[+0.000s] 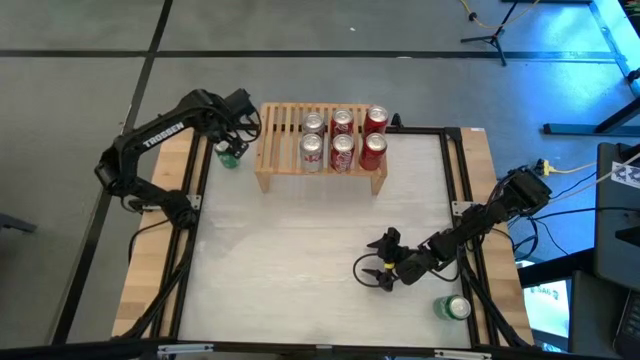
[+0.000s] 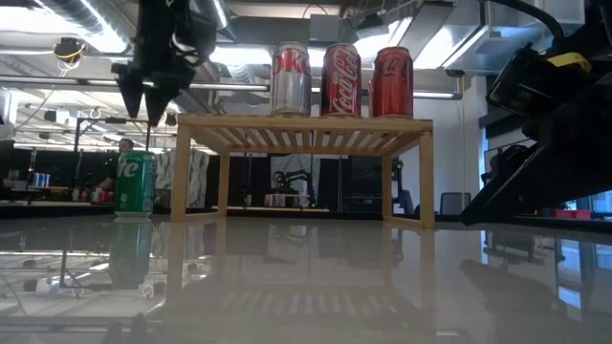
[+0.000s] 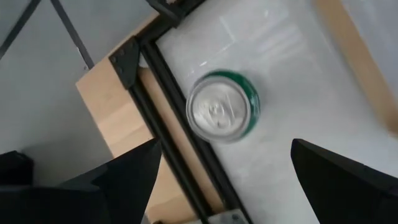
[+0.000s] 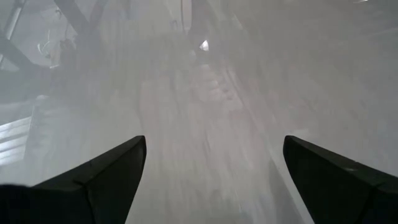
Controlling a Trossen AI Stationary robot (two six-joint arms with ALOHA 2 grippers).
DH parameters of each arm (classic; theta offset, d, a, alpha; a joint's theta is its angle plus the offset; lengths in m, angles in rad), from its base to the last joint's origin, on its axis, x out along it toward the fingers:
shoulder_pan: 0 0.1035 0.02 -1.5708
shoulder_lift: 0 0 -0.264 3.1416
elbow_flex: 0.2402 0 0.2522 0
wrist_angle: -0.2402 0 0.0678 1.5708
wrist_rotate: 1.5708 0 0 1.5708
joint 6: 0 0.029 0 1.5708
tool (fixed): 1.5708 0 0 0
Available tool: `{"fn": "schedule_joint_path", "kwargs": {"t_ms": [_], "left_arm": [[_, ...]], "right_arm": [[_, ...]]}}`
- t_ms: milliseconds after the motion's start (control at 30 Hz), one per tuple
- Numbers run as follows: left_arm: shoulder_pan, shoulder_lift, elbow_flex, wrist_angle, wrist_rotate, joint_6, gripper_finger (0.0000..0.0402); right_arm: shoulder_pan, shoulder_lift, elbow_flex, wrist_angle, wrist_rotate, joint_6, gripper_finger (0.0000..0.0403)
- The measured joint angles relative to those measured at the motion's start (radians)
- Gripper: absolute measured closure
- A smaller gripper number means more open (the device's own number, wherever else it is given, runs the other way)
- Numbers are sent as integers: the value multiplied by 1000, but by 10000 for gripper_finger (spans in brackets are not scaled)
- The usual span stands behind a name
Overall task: Place canned beverage on shelf
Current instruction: Put the top green soda can on the shelf
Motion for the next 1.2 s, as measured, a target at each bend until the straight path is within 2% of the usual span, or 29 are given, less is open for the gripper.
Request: {"fn": "schedule_joint_path", "kwargs": {"t_ms": [333,567,767,1000,1200], "left_arm": [[150,0,-98,190,91,-14,54],[218,0,-164,235,148,-25,54],[227,0,-209,285,196,-12,54],[227,0,-210,306,171,-11,54],[227,44,-210,283,206,-23,54]], "right_arm": [[0,0,0,0,0,0,29],[0,0,0,0,11,0,29],[0,0,0,0,21,0,29],[0,0,0,0,22,0,29],[0,0,0,0,22,8,29]]}}
